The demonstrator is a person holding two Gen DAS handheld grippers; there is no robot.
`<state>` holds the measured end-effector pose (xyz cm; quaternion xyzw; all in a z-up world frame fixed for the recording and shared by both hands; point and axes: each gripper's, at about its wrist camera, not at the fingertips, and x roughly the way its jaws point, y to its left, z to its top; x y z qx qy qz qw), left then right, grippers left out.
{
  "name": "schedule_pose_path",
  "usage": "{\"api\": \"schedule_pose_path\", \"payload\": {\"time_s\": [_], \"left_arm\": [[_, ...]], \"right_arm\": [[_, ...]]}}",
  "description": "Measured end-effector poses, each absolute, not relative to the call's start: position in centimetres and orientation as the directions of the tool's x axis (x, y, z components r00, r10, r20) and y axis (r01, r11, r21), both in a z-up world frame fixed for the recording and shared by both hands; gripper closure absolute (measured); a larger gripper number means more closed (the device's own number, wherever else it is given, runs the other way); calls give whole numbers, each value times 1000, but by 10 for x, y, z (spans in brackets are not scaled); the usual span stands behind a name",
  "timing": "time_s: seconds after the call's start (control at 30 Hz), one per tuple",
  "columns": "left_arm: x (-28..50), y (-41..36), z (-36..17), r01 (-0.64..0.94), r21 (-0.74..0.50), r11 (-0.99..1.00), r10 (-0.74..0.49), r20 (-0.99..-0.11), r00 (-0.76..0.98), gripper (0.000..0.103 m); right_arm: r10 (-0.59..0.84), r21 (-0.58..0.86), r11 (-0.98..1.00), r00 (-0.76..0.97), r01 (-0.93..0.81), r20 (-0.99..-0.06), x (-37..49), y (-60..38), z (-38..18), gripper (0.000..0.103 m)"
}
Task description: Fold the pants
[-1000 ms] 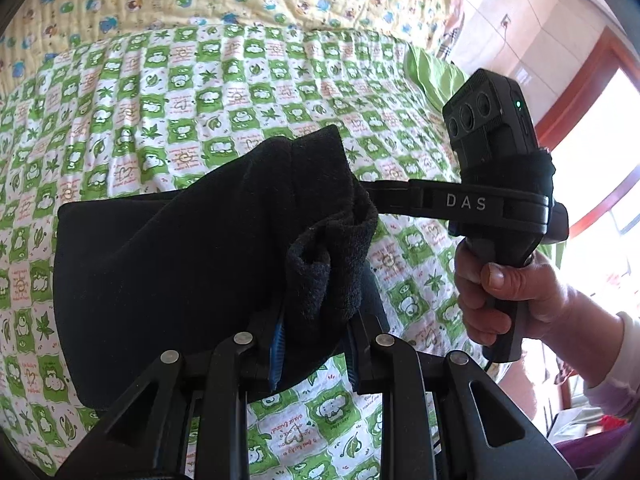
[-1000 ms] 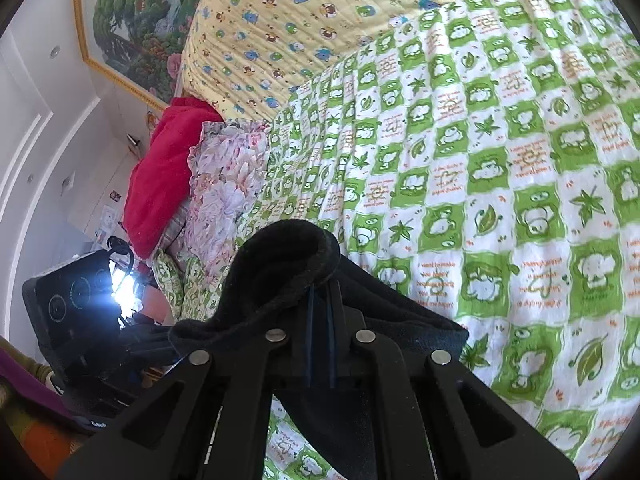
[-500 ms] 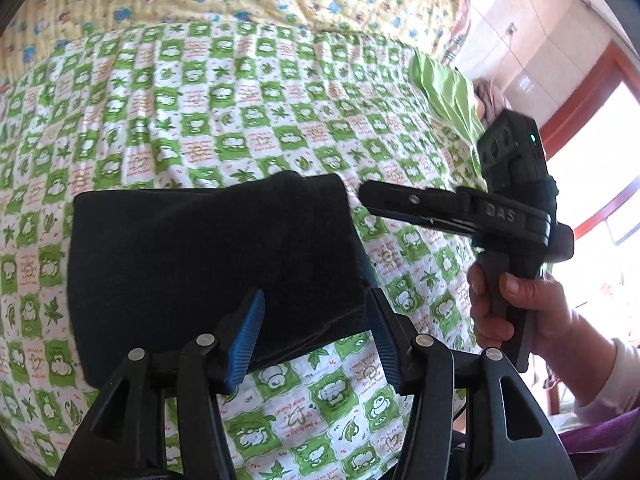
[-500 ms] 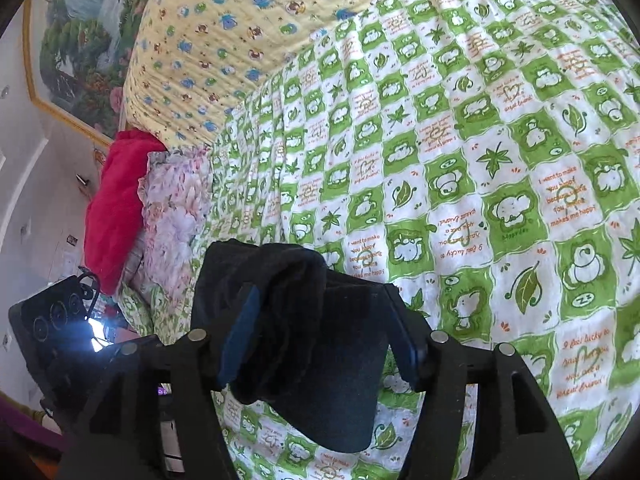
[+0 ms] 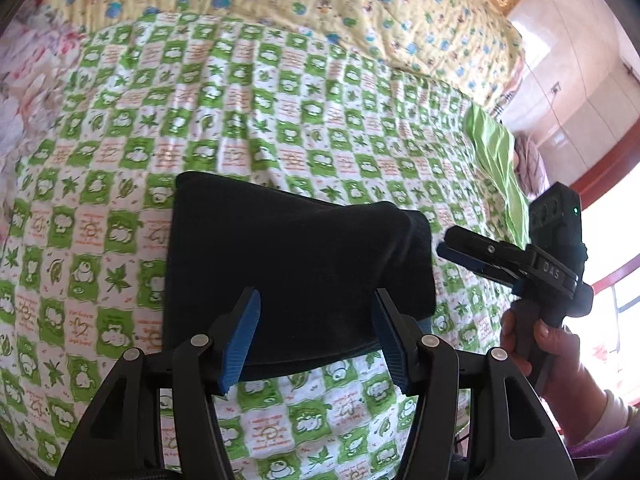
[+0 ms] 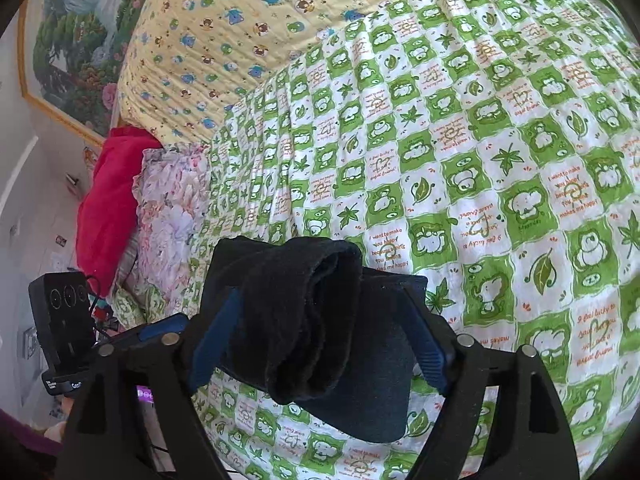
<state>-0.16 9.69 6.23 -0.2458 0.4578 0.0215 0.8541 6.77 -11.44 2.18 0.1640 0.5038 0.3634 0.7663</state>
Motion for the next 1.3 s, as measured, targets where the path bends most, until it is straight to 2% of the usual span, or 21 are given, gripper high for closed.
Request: {"api": "schedule_pose_path", "payload": {"time_s": [0.3,0.43,0.77,0.9,1.3], "left_arm": [[-10,127,55,-348,-424,836,-158,-794,587,41],[-12,142,51,-383,-446,809,-160,-793,587,40],[-17,162,43,-429,-468,773,-159,-797,583,34],[-18,169,37,-453,-482,750,-167,-801,575,32],[-12,186,16,-487,-514,706,-219,-812,541,29]], "right_arm": [[665,585,741,234,-330,-709,52,-103,21,16],[626,552,772,230,-314,-745,50,-95,19,9],[590,529,804,247,-272,-769,49,-95,17,8],[553,503,831,256,-237,-793,49,-93,14,2],[536,495,842,236,-215,-810,52,-80,1,2]]}}
